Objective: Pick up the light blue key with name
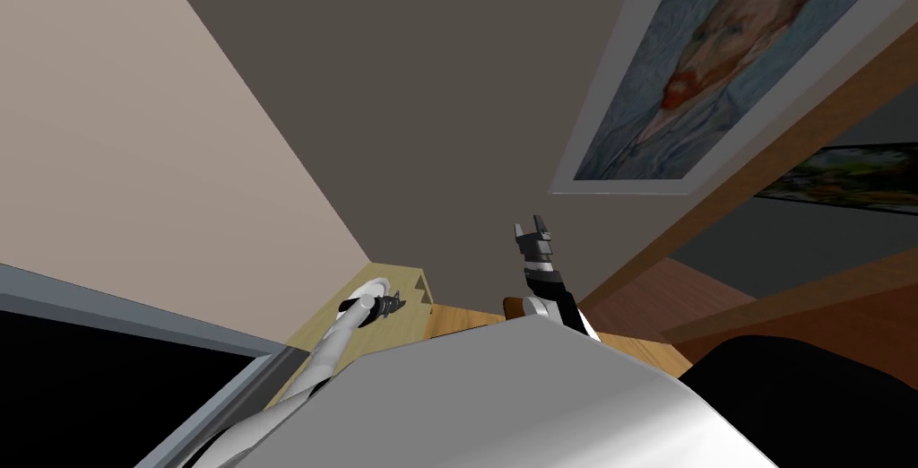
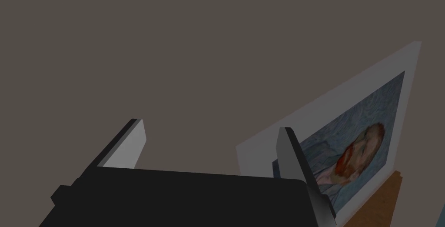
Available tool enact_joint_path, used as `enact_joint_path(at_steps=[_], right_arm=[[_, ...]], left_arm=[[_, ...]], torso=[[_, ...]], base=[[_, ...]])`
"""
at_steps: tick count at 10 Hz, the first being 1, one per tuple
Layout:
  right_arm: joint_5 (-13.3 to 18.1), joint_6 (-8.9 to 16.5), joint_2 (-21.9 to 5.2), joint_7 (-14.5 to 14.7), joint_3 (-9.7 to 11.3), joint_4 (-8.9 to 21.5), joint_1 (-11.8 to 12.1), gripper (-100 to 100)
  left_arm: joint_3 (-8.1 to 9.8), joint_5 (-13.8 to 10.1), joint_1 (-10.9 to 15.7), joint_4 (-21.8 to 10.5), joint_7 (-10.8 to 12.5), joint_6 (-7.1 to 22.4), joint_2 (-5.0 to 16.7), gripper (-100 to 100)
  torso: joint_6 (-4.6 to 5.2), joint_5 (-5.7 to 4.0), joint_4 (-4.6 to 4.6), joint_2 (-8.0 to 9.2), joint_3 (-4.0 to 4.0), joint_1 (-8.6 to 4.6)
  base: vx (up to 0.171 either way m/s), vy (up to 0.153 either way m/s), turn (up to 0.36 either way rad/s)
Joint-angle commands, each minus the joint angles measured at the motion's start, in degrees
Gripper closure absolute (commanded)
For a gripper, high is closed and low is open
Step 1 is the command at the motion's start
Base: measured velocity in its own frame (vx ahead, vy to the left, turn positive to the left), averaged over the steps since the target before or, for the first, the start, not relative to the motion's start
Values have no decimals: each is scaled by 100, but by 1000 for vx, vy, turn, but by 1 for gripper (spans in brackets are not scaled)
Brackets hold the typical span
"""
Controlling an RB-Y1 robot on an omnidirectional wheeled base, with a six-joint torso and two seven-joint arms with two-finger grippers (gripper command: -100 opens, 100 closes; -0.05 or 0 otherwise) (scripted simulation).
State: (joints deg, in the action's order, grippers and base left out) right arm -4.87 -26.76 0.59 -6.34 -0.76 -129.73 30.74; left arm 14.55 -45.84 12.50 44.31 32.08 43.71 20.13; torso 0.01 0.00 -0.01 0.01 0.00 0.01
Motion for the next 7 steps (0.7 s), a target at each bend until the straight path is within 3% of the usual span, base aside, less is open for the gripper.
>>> enact_joint_path(at_steps=[1, 4, 5, 7], right_arm=[[0, 0, 0, 0, 0, 0, 0, 0], [0, 0, 0, 0, 0, 0, -1, 0], [0, 0, 0, 0, 0, 0, 0, 0], [0, 0, 0, 0, 0, 0, 0, 0]], left_arm=[[-44, -146, 286, -286, -255, -84, 154, -100], [-44, -146, 505, -697, -255, -84, 154, -100], [-90, -288, 786, -921, -505, -171, 298, -100], [-90, -288, 985, -1144, -505, -171, 298, -100]], torso=[[0, 0, 0, 0, 0, 0], [2, -3, 1, 4, 3, -12], [1, -1, 0, 1, 1, -5], [1, -4, 2, 9, 5, -14]], base=[[-26, -18, 214], [-18, -27, 25], [-21, -36, 201], [-30, -28, 56]])
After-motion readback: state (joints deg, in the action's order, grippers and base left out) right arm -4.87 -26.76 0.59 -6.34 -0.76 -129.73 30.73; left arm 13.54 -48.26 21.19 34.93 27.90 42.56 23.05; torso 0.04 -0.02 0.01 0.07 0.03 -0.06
